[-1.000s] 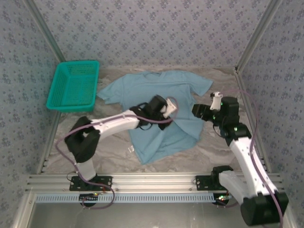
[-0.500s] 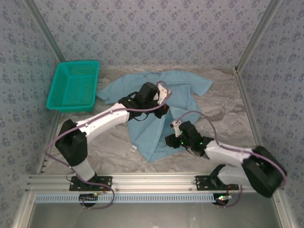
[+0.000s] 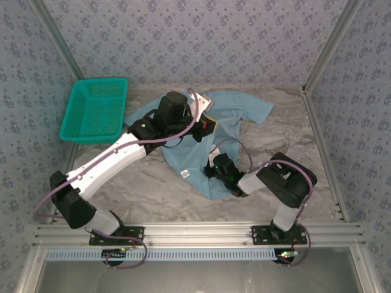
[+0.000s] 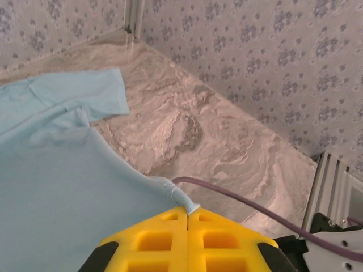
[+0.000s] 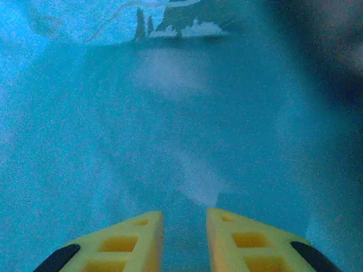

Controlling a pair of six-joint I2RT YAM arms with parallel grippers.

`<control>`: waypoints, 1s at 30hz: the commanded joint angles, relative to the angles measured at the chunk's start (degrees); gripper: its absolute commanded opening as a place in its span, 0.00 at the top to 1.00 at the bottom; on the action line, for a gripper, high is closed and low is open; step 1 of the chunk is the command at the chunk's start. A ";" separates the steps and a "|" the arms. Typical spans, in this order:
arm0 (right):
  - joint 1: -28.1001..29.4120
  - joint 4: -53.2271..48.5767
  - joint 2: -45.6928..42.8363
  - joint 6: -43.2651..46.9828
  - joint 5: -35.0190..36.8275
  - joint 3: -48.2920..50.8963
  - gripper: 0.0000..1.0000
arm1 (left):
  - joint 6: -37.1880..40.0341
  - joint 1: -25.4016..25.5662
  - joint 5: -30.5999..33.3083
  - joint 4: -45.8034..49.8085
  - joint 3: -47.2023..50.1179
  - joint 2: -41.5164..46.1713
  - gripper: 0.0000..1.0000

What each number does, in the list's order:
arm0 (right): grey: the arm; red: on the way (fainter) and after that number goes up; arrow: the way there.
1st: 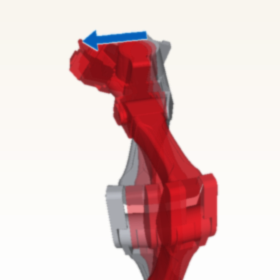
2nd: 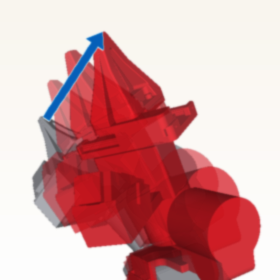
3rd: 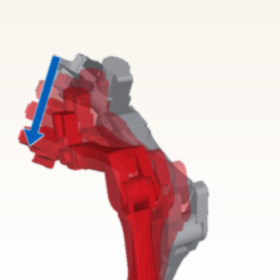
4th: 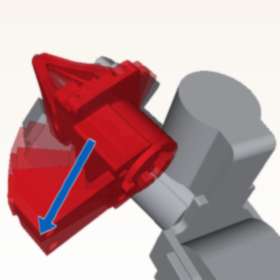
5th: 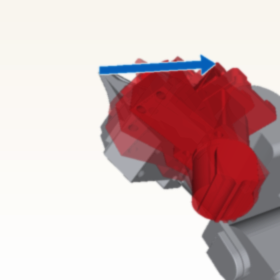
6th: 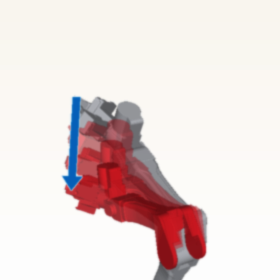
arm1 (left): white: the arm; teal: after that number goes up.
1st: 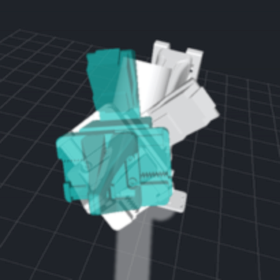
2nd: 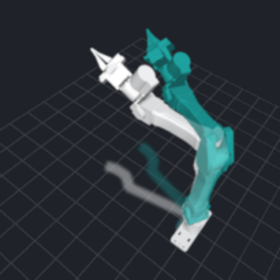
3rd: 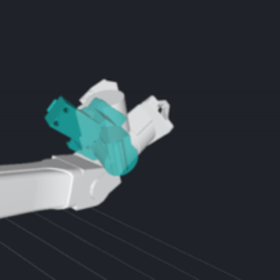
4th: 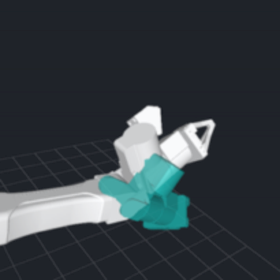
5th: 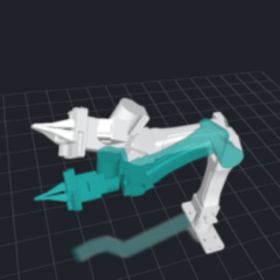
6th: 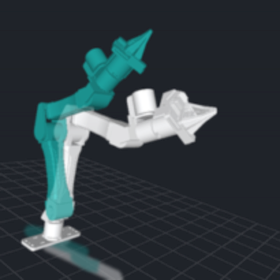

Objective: Fold the inside-out t-shirt

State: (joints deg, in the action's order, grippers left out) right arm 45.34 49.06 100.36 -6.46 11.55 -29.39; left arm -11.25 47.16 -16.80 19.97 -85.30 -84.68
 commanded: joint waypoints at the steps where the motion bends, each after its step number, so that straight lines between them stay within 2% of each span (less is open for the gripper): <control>1: 1.01 2.64 1.68 5.05 4.40 -2.45 0.72 | 0.08 0.58 -1.04 0.48 -1.46 1.31 1.00; 5: 0.54 2.30 3.10 3.29 2.02 -2.86 0.73 | 1.78 0.91 1.15 2.36 -0.82 1.34 1.00; 7: 0.23 0.08 3.03 3.05 3.74 -3.50 0.73 | 2.73 0.84 1.14 2.98 0.37 1.54 1.00; 14: -7.24 -5.08 -1.85 -2.56 0.59 -1.77 0.77 | 6.98 0.38 3.39 5.27 3.69 4.06 1.00; 20: -4.02 -7.95 1.18 0.43 4.23 -5.64 0.78 | 4.49 0.35 -4.92 2.09 2.44 1.95 1.00; 30: 2.45 -5.82 7.49 8.22 9.45 -8.11 0.78 | -3.18 0.51 -3.64 -0.65 -0.75 -0.51 1.00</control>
State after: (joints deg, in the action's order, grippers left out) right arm 46.72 42.61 106.19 -1.93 17.69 -35.77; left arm -11.70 47.64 -19.55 22.09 -83.13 -85.08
